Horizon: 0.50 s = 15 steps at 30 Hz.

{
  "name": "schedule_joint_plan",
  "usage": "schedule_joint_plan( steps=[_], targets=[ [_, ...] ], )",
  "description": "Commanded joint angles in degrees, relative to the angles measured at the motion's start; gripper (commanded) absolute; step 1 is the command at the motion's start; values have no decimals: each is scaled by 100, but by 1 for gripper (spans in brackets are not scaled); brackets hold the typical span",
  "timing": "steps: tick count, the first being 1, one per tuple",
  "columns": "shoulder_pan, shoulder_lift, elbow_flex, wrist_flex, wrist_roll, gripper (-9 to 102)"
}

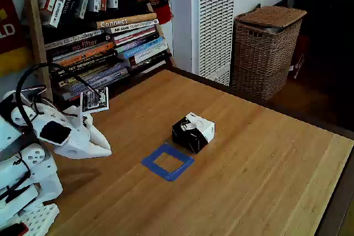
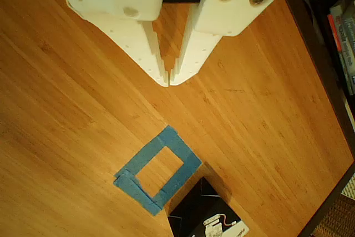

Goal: Push the box on top of the target

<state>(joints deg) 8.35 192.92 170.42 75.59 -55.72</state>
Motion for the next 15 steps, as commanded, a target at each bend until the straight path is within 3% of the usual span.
schedule_joint_plan(
  steps=[1,15],
  targets=[
    [-9,62,-18,18,-35,0],
    [264,62,-44,-105,88,0]
  ],
)
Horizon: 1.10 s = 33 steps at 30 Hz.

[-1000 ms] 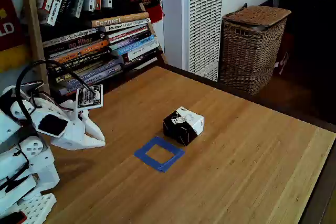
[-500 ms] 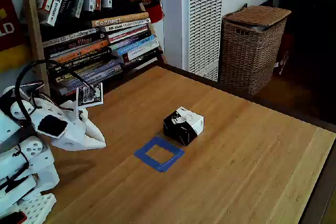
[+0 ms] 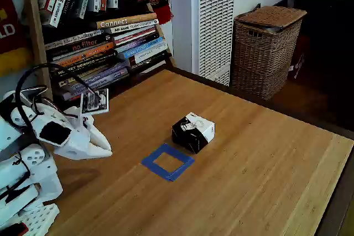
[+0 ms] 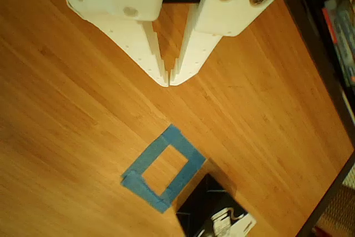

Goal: Push the box on top of the target

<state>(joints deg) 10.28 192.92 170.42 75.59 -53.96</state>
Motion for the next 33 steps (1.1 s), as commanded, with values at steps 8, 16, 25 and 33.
schedule_joint_plan(
  steps=[8,16,25,33],
  targets=[
    [88,62,-176,-431,-475,0],
    [97,62,-844,-255,-879,0],
    [0,-387,-1600,-237,-1134,0],
    [-255,-1854,-2927,-343,-1318,0]
  ],
)
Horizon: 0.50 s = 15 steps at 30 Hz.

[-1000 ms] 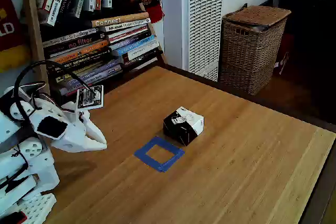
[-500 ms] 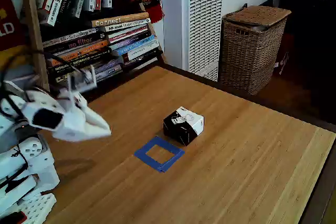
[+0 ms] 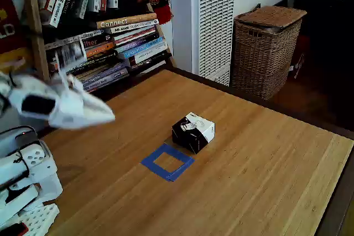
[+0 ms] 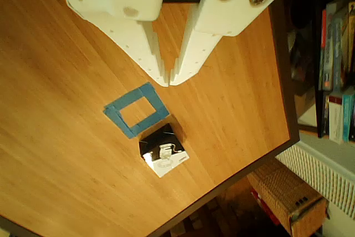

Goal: Push the box on top of the target

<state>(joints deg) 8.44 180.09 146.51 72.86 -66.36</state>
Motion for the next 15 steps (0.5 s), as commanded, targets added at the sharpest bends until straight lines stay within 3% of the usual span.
schedule_joint_plan(
  steps=[1,15],
  targets=[
    [-114,-800,-694,-132,-105,0],
    [-501,-3920,-2408,-1503,-422,0]
  ],
)
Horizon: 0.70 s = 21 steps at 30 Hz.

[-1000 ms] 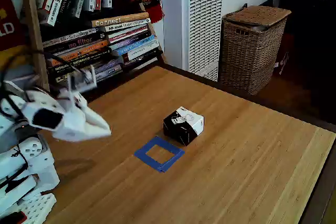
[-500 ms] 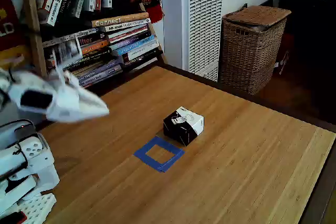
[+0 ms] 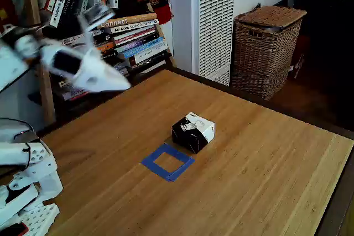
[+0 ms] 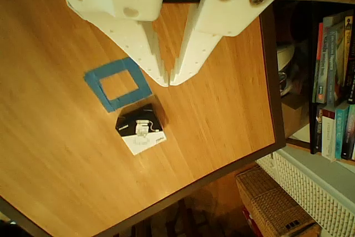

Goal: Push the box on top of the target

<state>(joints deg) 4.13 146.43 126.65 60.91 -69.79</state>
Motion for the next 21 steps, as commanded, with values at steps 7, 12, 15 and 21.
schedule_joint_plan(
  steps=[7,12,15,21],
  targets=[
    [-79,-1960,-1178,-949,-325,0],
    [-35,-2900,-1661,-1415,-457,0],
    [-9,-3480,-2048,-1564,-475,0],
    [316,-4447,-2742,-1749,-545,0]
  ],
)
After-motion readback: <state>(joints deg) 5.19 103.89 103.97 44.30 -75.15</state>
